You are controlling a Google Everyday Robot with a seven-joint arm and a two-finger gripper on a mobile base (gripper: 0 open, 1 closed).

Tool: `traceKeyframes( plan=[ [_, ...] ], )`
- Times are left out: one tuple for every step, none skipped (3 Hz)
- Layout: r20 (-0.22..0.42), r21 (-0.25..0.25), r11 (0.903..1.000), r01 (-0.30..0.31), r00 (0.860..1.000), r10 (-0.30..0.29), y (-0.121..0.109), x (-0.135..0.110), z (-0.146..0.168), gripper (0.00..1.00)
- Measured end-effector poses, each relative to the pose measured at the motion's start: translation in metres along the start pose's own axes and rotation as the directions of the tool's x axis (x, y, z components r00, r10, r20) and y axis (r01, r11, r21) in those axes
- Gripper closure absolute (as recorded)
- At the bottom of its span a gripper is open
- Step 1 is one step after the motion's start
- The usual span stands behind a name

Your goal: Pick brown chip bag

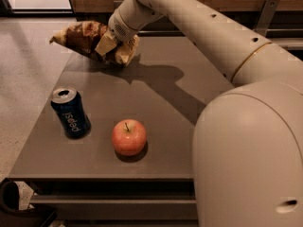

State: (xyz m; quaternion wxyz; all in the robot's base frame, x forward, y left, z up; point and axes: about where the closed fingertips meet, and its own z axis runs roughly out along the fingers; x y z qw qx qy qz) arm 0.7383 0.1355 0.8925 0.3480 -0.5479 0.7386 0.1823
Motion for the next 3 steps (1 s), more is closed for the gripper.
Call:
traceKeyframes(
  plan=[
    [0.049, 0.007, 0.9998, 0.020, 0.999, -0.020, -0.008, -0.009, -0.027, 1.00],
    [0.118, 0.016, 0.9982, 0.058, 0.991, -0.060, -0.015, -0.023, -0.056, 1.00],
    [0.155, 0.034, 0.9950, 0.094, 0.983, -0.098, -0.017, -0.034, -0.079, 1.00]
  ],
)
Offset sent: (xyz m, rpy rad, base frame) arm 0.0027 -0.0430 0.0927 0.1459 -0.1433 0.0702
